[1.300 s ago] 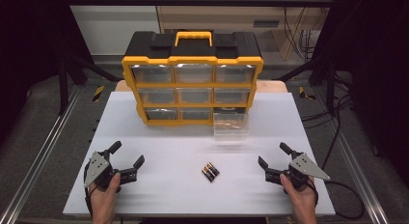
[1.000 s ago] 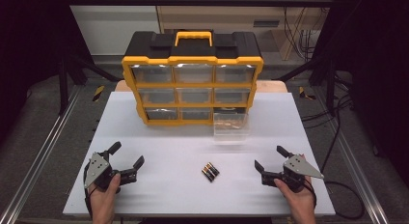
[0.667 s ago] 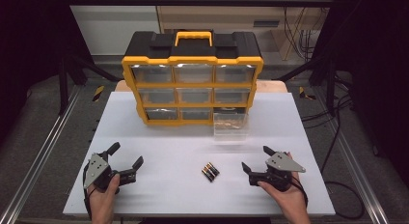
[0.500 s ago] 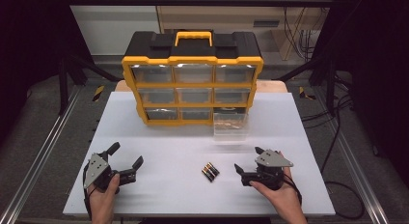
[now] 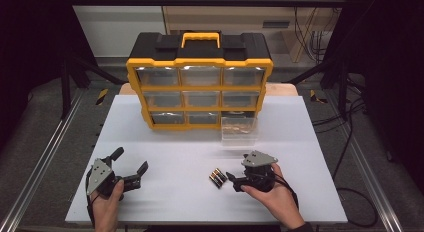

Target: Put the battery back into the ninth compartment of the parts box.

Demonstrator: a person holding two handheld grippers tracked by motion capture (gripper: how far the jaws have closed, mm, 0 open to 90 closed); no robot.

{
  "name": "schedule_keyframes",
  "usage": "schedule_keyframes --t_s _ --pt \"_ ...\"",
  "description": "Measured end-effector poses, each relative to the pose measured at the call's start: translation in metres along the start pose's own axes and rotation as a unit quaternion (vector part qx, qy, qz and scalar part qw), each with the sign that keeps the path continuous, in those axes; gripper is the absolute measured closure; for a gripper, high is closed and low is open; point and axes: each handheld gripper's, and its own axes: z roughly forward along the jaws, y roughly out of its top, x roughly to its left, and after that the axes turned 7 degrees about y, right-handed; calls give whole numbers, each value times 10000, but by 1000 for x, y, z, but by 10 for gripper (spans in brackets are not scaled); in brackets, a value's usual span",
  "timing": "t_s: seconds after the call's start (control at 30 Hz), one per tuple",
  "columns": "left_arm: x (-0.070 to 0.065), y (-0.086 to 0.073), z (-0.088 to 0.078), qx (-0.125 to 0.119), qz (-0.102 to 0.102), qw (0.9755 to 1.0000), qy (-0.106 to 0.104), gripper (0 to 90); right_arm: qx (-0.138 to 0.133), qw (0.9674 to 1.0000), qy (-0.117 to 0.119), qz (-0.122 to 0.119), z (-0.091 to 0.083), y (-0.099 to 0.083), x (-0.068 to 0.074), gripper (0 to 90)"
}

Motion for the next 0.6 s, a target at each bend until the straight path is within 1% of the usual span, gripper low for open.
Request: schedule_keyframes --t_s 0.03,0.07,0.1,0.13,0.23,0.27,0.3,0.33,0.4,0.43,0.47,0.5,0.57,0.6 --pt "0 0 0 0 0 10000 0 4 0 10000 0 0 0 0 0 172" --pt "0 0 0 -2 6 10000 1 4 59 10000 25 38 2 0 0 185" --pt "-1 0 0 -6 10 10000 2 4 183 9997 66 145 6 1 0 198" --pt "-1 0 0 -6 10 10000 2 4 215 9995 95 189 8 1 0 202" --pt "0 0 0 3 15 10000 -1 4 293 9993 104 223 10 1 1 218" --pt "0 0 0 3 20 10000 -2 4 378 9989 124 263 13 1 2 232" --pt "0 0 0 3 20 10000 -2 4 378 9989 124 263 13 1 2 232" --pt "0 0 0 -2 23 10000 -6 4 451 9984 149 317 16 1 3 262" --pt "-1 0 0 -1 23 10000 -4 4 534 9979 140 330 19 1 4 282" --pt "-1 0 0 -1 23 10000 -4 4 534 9979 140 330 19 1 4 282" --pt "-1 0 0 -5 30 10000 -3 4 574 9976 143 352 20 1 5 312" --pt "0 0 0 -5 36 10000 -4 4 564 9976 155 364 21 1 6 324" --pt "0 0 0 0 45 10000 -3 4 557 9976 160 376 21 1 6 333" --pt "0 0 1 13 49 10000 -4 4 537 9976 188 392 22 1 7 362"
